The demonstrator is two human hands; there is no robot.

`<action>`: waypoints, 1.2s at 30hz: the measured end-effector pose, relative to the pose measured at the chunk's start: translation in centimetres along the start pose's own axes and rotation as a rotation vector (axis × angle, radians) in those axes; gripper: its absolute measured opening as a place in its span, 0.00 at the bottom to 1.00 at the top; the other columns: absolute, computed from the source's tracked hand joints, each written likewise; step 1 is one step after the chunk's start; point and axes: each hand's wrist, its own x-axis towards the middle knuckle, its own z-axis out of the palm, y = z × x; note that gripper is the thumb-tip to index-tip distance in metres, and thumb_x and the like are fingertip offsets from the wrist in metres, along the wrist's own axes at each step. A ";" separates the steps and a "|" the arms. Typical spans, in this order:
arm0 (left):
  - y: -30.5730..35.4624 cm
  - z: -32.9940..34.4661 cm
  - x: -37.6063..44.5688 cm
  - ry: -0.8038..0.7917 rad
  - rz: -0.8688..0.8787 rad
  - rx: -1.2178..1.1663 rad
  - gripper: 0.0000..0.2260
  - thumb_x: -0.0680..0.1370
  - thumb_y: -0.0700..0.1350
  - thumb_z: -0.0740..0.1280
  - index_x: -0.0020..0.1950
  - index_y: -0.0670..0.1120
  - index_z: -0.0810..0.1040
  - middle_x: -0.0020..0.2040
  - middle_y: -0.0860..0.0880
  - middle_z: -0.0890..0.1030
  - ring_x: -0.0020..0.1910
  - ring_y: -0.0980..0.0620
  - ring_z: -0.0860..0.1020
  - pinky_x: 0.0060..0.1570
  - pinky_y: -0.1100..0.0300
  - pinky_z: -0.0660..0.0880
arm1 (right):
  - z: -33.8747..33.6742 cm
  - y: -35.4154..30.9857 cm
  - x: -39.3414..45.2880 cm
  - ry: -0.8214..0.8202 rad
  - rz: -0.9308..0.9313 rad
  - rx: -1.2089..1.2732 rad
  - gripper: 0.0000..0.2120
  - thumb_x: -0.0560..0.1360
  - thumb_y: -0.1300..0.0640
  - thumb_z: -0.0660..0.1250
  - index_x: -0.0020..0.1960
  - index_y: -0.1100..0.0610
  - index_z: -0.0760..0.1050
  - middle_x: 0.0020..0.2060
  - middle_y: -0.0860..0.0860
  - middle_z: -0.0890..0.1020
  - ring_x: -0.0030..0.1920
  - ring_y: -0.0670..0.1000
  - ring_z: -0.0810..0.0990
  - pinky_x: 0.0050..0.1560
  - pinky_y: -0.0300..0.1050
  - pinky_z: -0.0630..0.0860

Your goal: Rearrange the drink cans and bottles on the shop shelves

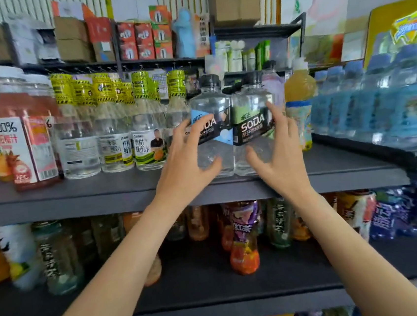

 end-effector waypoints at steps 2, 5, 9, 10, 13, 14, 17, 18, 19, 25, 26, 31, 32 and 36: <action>0.1 -0.1 -0.1 -0.001 -0.007 -0.008 0.30 0.75 0.49 0.68 0.72 0.61 0.57 0.72 0.51 0.57 0.69 0.54 0.60 0.56 0.62 0.62 | 0.1 -0.1 0.0 -0.017 0.005 -0.026 0.35 0.72 0.46 0.64 0.74 0.55 0.56 0.63 0.59 0.66 0.62 0.57 0.66 0.51 0.34 0.60; 0.3 -0.4 -0.2 -0.023 -0.015 -0.005 0.30 0.75 0.49 0.69 0.72 0.60 0.58 0.73 0.48 0.57 0.70 0.50 0.61 0.56 0.62 0.63 | 0.0 -0.7 -0.2 -0.049 0.043 -0.110 0.35 0.74 0.49 0.66 0.76 0.54 0.53 0.63 0.61 0.66 0.62 0.61 0.66 0.48 0.47 0.69; 0.7 -0.7 -0.8 -0.051 -0.046 0.129 0.30 0.77 0.51 0.65 0.75 0.58 0.53 0.75 0.47 0.56 0.64 0.49 0.68 0.55 0.57 0.70 | -0.1 -1.3 -1.1 -0.054 0.087 -0.200 0.33 0.76 0.48 0.64 0.75 0.54 0.54 0.63 0.61 0.67 0.61 0.61 0.69 0.44 0.50 0.73; 0.9 -0.5 -1.0 -0.056 -0.054 0.201 0.30 0.78 0.52 0.63 0.76 0.59 0.51 0.75 0.46 0.56 0.59 0.48 0.72 0.51 0.55 0.72 | -0.2 -1.5 -1.9 -0.028 0.083 -0.239 0.30 0.76 0.51 0.64 0.74 0.55 0.58 0.62 0.61 0.69 0.59 0.61 0.71 0.41 0.48 0.72; 1.3 0.2 -3.9 -0.026 -0.058 0.445 0.24 0.81 0.50 0.57 0.76 0.55 0.55 0.73 0.43 0.63 0.53 0.45 0.77 0.43 0.54 0.73 | 0.0 -1.9 -7.0 0.066 0.000 -0.319 0.19 0.75 0.58 0.60 0.65 0.61 0.70 0.60 0.62 0.73 0.57 0.61 0.74 0.51 0.54 0.73; 1.2 0.6 -5.5 0.019 -0.016 0.498 0.22 0.80 0.48 0.56 0.74 0.51 0.61 0.71 0.42 0.67 0.54 0.44 0.77 0.48 0.52 0.72 | 0.2 -2.0 -9.3 0.048 -0.035 -0.306 0.19 0.75 0.58 0.59 0.65 0.62 0.70 0.62 0.62 0.71 0.61 0.62 0.71 0.62 0.54 0.68; -0.3 1.5 -11.5 0.044 0.106 0.545 0.23 0.76 0.44 0.57 0.71 0.45 0.66 0.71 0.44 0.66 0.69 0.44 0.66 0.67 0.50 0.60 | 0.6 -2.6 -15.7 -0.092 -0.012 -0.083 0.20 0.73 0.61 0.60 0.64 0.60 0.68 0.66 0.58 0.65 0.68 0.57 0.64 0.71 0.39 0.57; -1.1 1.6 -13.8 -0.006 0.110 0.518 0.23 0.74 0.43 0.58 0.70 0.45 0.67 0.72 0.45 0.64 0.71 0.45 0.63 0.67 0.50 0.60 | 0.9 -2.7 -17.4 -0.148 0.009 -0.016 0.18 0.73 0.61 0.60 0.62 0.60 0.69 0.65 0.57 0.66 0.66 0.55 0.65 0.69 0.38 0.60; -2.1 1.7 -16.1 -0.080 0.092 0.494 0.22 0.73 0.43 0.59 0.68 0.46 0.69 0.71 0.46 0.64 0.69 0.45 0.63 0.64 0.49 0.64 | 1.4 -2.7 -18.8 -0.212 0.031 0.016 0.16 0.73 0.60 0.60 0.60 0.59 0.69 0.63 0.57 0.67 0.63 0.55 0.67 0.66 0.42 0.65; -7.7 -1.6 -25.2 -0.567 -0.518 0.597 0.23 0.76 0.45 0.65 0.71 0.47 0.65 0.73 0.45 0.60 0.72 0.42 0.60 0.66 0.47 0.62 | 5.9 -2.7 -21.4 -0.603 0.264 0.053 0.17 0.74 0.62 0.67 0.62 0.61 0.69 0.57 0.57 0.69 0.51 0.60 0.75 0.45 0.46 0.72; -8.3 -2.4 -25.8 -0.599 -0.583 0.610 0.25 0.78 0.47 0.63 0.73 0.49 0.61 0.75 0.46 0.57 0.73 0.44 0.56 0.68 0.49 0.59 | 6.9 -3.1 -21.5 -0.669 0.294 0.084 0.18 0.75 0.60 0.67 0.63 0.61 0.68 0.58 0.56 0.69 0.54 0.58 0.75 0.48 0.46 0.72; -11.1 -5.5 -26.5 -0.652 -0.587 0.604 0.26 0.79 0.46 0.60 0.76 0.52 0.56 0.76 0.51 0.56 0.75 0.50 0.54 0.70 0.55 0.53 | 13.0 -6.3 -21.6 -0.889 0.364 0.110 0.31 0.74 0.50 0.69 0.71 0.59 0.60 0.64 0.55 0.68 0.66 0.56 0.67 0.62 0.48 0.67; -11.6 -5.9 -26.4 -0.650 -0.575 0.606 0.26 0.79 0.45 0.60 0.75 0.52 0.57 0.76 0.51 0.57 0.74 0.51 0.55 0.71 0.56 0.52 | 14.3 -7.0 -21.4 -0.893 0.384 0.124 0.34 0.73 0.49 0.69 0.72 0.59 0.58 0.66 0.56 0.67 0.67 0.57 0.66 0.64 0.49 0.66; -13.6 -7.3 -25.5 -0.625 -0.556 0.520 0.23 0.77 0.43 0.61 0.73 0.52 0.65 0.73 0.51 0.64 0.71 0.50 0.61 0.69 0.59 0.55 | 19.5 -9.3 -19.5 -0.726 0.672 0.374 0.42 0.68 0.51 0.75 0.73 0.59 0.55 0.68 0.55 0.68 0.68 0.56 0.67 0.65 0.46 0.66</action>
